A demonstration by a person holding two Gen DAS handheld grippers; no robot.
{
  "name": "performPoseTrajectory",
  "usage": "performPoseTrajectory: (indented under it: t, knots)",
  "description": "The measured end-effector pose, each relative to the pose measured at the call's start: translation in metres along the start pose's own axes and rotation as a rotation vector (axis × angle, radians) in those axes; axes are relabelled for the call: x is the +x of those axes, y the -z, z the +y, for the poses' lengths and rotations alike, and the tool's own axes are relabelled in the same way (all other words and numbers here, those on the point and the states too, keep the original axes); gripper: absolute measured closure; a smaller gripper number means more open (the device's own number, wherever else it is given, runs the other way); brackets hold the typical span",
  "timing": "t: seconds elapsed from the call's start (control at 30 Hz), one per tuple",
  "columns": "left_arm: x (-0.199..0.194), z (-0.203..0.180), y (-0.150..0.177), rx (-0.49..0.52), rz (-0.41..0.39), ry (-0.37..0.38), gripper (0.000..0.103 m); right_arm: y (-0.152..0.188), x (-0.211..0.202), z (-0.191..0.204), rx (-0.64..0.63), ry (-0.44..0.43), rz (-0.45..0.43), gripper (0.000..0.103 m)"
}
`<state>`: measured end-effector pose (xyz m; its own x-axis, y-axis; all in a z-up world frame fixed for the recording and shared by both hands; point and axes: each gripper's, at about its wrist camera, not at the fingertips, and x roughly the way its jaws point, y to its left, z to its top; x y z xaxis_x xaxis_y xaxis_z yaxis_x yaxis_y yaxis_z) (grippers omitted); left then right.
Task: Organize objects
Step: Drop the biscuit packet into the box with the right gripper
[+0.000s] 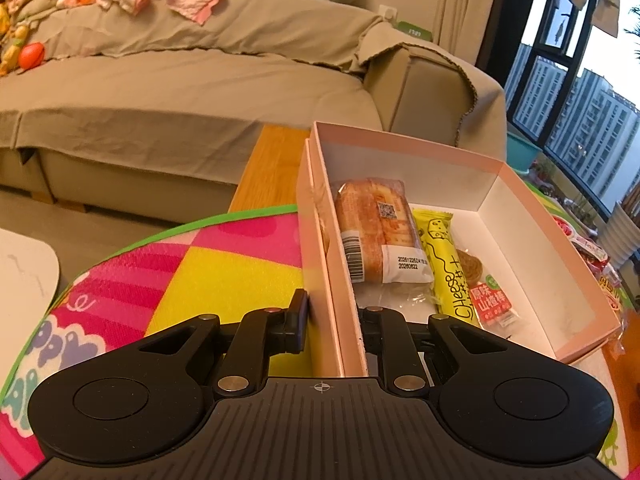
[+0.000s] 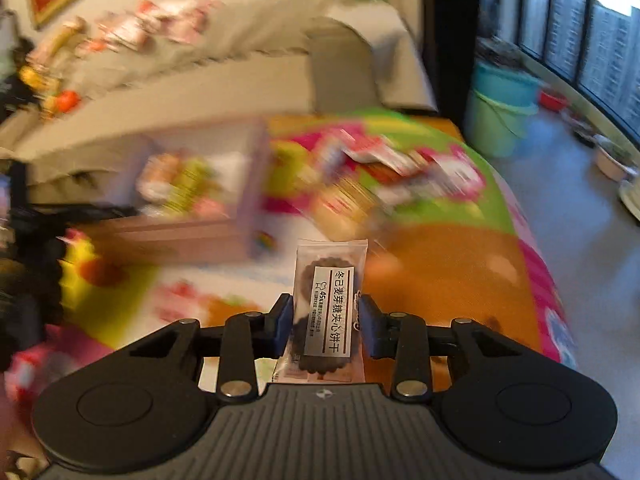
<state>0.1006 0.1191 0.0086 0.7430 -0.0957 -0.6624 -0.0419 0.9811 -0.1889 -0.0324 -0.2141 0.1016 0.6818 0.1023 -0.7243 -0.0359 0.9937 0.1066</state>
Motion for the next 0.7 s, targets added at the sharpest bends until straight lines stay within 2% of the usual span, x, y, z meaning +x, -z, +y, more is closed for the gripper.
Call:
performPoseTrajectory:
  t: [0.17, 0.3, 0.4, 0.57, 0.7]
  knots:
    - [0.0, 0.0, 0.0, 0.0, 0.001, 0.0, 0.084, -0.037, -0.024, 0.04, -0.064, -0.16, -0.166, 0.068]
    - [-0.001, 0.0, 0.001, 0.005, 0.003, 0.003, 0.084, -0.062, -0.009, 0.074, -0.09, -0.249, -0.243, 0.068]
    - [-0.001, 0.001, 0.001, 0.005, 0.005, 0.008, 0.084, -0.076, 0.024, 0.092, -0.078, -0.279, -0.204, 0.068]
    - [-0.001, 0.001, 0.001, 0.007, 0.005, 0.009, 0.084, -0.086, 0.073, 0.109, -0.049, -0.263, -0.132, 0.068]
    - [-0.001, 0.001, 0.001, 0.006, 0.004, 0.012, 0.084, -0.087, 0.091, 0.12, -0.058, -0.256, -0.123, 0.068]
